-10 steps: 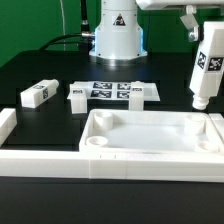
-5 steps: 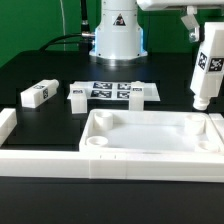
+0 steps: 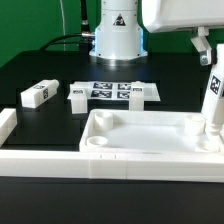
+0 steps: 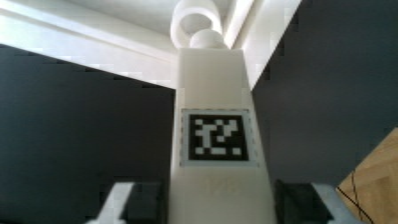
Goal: Assemble desk
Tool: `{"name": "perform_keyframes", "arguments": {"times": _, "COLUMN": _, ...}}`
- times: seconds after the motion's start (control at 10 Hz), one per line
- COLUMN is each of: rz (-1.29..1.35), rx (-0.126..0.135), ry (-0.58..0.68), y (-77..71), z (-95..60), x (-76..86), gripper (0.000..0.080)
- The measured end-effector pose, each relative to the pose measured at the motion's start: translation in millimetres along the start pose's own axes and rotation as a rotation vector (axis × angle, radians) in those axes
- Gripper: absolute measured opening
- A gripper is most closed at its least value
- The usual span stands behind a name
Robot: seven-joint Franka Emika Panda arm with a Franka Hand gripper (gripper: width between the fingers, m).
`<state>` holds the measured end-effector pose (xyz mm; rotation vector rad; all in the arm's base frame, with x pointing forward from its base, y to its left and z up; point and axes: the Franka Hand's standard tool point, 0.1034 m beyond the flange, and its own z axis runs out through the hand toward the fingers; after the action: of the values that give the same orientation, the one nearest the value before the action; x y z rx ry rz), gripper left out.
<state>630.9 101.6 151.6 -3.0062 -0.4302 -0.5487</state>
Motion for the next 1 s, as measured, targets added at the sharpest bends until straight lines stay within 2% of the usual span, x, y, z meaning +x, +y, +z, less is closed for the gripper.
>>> {"name": "perform_keyframes", "arguments": {"times": 0.3, "rz": -0.004, "rx": 0.000, "ry": -0.001, "y": 0.5, "z": 2.7, "x": -1.6, "gripper": 0.0288}}
{"name": "perform_keyframes", "arguments": {"times": 0.6, "rz": -0.010, "rx": 0.002, "ry": -0.009, "y": 2.3, "z": 14.6, "x": -5.9, "gripper": 0.0288}}
{"name": "perform_keyframes", "arguments": {"times": 1.0, "rz": -0.010, "rx": 0.004, "ry": -0.015, "y": 2.1, "z": 18.2, "x": -8.4, "gripper": 0.0288}}
